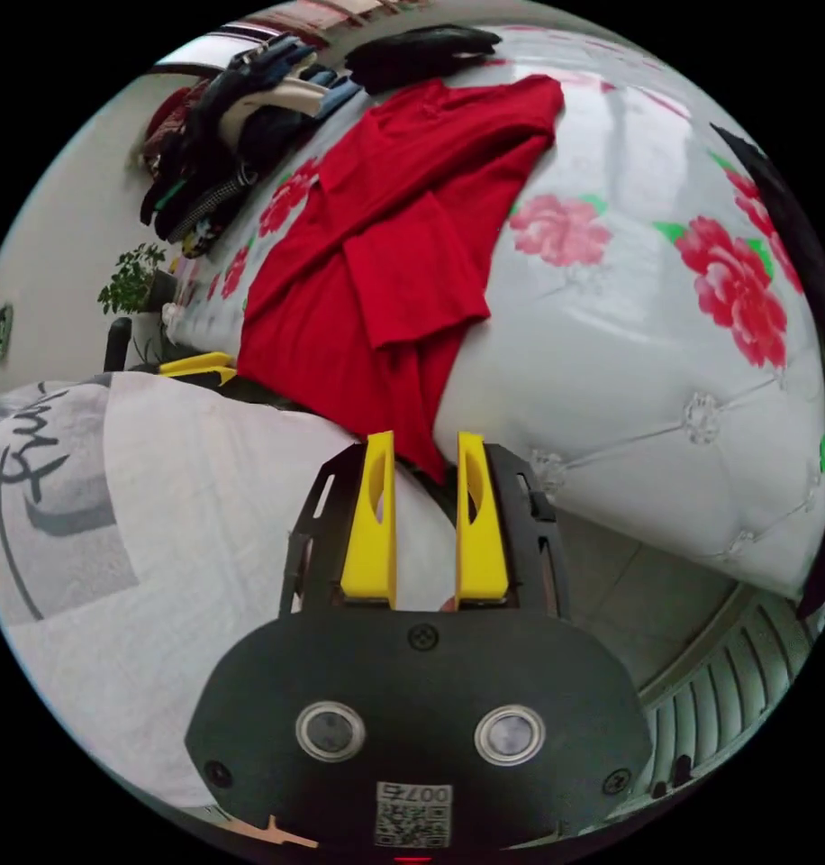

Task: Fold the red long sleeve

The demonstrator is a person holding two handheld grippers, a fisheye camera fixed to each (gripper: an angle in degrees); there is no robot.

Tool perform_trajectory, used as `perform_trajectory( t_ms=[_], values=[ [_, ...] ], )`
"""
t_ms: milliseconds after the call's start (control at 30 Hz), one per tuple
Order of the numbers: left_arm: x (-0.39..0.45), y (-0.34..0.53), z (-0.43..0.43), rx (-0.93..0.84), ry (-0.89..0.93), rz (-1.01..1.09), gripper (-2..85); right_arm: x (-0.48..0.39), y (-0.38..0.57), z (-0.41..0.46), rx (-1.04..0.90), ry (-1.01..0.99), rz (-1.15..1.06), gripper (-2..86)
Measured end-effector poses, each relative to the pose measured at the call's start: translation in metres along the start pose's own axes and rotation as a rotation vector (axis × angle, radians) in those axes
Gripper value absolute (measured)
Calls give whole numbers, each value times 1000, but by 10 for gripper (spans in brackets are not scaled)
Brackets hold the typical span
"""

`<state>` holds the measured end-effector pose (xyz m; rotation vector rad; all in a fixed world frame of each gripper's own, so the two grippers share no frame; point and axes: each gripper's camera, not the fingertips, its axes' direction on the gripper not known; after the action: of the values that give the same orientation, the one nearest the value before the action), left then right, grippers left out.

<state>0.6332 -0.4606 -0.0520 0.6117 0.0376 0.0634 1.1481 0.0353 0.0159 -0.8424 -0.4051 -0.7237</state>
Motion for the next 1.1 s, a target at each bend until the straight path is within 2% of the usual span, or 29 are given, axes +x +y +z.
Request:
perform_trajectory(
  t_ms=[67,133,233,300,400,433,533,633,733,833,933,1100],
  values=[
    [14,-16,4,-12,-52,74,110,-13,-11,11,-85,20,-19,72],
    [29,-35,16,-84,-197,149,96,-26,-18,16,-113,43,-49,59],
    [25,-48,21,-128,-201,167,77,-32,-27,15,-145,198,-79,24],
    [11,-51,19,-122,-163,156,30,-25,-29,8,-159,148,-89,12],
    [-26,-57,11,-100,110,94,-3,-8,-29,-18,-109,-85,-87,4],
    [-43,-61,3,-50,247,63,-6,1,-29,-34,-59,-161,-68,2],
    [-92,-77,-22,103,513,-30,-7,23,-35,-83,92,-340,-28,1],
    [-135,-116,-43,243,633,-116,-5,47,-51,-137,286,-492,1,2],
    [-164,-170,-59,384,677,-234,5,63,-80,-184,464,-469,63,8],
    [-181,-213,-62,459,686,-341,66,75,-107,-208,555,-342,183,21],
    [-186,-223,-64,479,533,-353,79,81,-112,-210,551,-277,240,31],
    [-173,-217,-18,320,419,-244,87,83,-97,-183,454,-153,228,48]
  ],
)
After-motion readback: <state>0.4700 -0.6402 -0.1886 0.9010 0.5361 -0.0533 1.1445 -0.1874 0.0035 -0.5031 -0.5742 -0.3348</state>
